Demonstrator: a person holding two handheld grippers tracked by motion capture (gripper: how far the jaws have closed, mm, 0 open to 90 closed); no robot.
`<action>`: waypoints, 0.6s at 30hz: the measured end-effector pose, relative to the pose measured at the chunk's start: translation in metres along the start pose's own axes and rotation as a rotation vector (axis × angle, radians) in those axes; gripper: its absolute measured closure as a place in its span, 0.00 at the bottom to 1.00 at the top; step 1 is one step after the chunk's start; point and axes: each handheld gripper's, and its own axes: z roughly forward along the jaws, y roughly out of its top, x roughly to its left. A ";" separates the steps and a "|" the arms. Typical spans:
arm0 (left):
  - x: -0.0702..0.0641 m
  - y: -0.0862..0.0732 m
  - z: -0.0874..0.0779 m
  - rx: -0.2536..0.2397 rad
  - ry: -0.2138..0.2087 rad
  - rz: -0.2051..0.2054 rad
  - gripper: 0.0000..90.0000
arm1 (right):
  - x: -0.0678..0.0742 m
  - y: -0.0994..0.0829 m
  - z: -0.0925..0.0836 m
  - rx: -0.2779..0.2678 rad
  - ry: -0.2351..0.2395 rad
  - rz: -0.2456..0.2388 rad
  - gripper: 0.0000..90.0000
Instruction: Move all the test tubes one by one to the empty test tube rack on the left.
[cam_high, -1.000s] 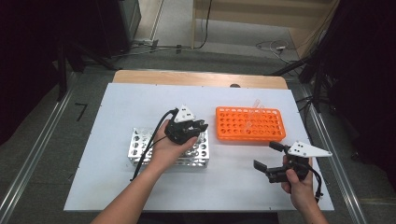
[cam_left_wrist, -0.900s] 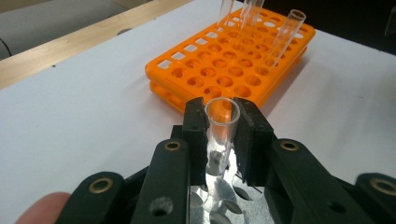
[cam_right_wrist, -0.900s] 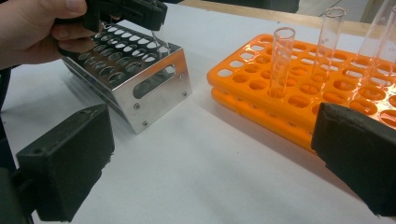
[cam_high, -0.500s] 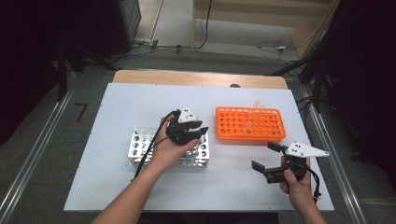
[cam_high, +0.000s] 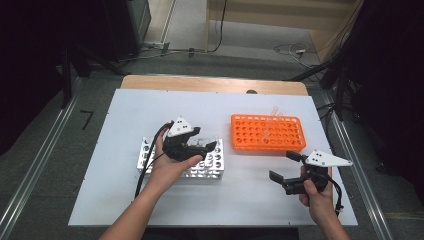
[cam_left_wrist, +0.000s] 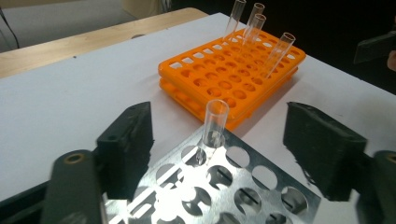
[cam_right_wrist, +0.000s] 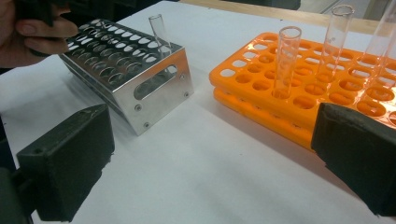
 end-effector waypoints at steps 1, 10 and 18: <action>-0.001 -0.001 -0.003 -0.004 0.002 0.002 0.19 | 0.000 0.001 0.000 0.000 -0.002 -0.001 0.00; -0.001 -0.014 -0.031 -0.043 0.010 -0.009 0.03 | -0.002 0.010 0.005 -0.006 -0.008 -0.001 0.00; 0.004 -0.027 -0.051 -0.068 0.031 -0.001 0.00 | -0.008 0.021 0.010 -0.008 -0.036 0.007 0.00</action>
